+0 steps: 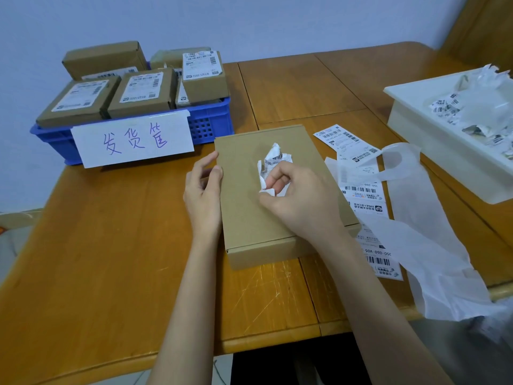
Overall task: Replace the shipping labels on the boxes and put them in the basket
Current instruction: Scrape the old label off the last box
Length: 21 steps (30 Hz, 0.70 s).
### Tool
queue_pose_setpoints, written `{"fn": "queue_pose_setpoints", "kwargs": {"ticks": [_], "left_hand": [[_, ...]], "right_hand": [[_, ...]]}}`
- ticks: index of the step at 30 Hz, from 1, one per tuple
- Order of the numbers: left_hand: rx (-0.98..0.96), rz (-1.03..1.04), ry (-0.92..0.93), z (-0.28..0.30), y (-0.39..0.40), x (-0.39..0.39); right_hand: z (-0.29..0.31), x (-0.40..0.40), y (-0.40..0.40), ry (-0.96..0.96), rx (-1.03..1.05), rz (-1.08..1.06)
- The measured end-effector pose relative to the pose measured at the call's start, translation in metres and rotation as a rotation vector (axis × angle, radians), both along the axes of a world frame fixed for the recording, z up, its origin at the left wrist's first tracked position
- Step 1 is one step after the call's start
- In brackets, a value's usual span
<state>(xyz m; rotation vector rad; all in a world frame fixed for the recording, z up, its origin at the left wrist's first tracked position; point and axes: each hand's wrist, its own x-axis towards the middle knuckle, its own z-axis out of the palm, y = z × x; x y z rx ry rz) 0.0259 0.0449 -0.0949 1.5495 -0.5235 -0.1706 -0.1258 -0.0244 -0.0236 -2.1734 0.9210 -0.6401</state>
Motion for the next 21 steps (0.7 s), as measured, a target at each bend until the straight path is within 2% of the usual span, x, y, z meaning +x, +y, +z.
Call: {"fn": "queue_pose_setpoints", "kwargs": {"ticks": [9, 13, 21], "left_hand": [[0.018, 0.003, 0.004, 0.0004, 0.0013, -0.0012], [0.014, 0.010, -0.002, 0.0011, 0.0011, -0.0012], [0.013, 0.015, 0.002, 0.0033, -0.0001, -0.0018]], "right_hand": [[-0.0023, -0.0004, -0.0002, -0.037, -0.057, -0.022], [-0.0072, -0.0014, -0.0060, -0.099, 0.043, -0.008], [-0.0027, -0.0049, -0.0029, -0.057, -0.009, 0.042]]}}
